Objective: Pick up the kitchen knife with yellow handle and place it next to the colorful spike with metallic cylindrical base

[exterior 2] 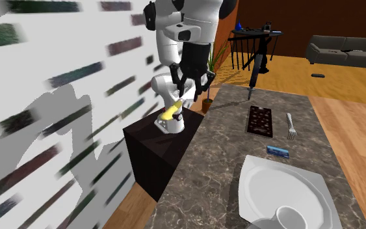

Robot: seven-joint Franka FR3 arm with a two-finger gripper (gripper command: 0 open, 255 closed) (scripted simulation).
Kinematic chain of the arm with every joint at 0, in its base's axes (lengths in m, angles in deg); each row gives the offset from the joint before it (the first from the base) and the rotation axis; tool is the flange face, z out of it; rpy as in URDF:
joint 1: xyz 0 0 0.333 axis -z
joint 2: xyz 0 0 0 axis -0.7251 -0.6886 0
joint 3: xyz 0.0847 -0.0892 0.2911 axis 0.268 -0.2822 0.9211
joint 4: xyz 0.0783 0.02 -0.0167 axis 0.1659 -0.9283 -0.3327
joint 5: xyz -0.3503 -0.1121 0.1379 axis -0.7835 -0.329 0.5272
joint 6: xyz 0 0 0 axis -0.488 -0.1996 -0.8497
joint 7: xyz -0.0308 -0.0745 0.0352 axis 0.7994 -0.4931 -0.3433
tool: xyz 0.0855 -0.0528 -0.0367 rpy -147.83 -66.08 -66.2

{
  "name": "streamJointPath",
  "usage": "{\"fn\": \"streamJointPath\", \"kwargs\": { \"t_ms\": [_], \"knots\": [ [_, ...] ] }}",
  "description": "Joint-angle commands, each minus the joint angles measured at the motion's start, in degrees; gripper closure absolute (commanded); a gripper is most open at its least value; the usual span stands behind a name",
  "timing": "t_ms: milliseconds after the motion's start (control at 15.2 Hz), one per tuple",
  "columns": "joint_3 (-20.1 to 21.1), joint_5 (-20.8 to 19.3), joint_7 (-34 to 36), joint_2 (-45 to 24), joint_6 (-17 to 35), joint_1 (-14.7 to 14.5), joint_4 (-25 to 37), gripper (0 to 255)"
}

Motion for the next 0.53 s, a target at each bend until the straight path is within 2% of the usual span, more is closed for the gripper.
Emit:
{"fn": "streamJointPath", "kwargs": {
  "t_ms": [0, 462],
  "knots": [
    [0.04, 0.05, -0.24, -0.29, -1.63, -0.02, 1.92, 255],
    [0.15, 0.3, -1.05, -2.06, -7.08, -0.1, 9.16, 255]
  ]
}}
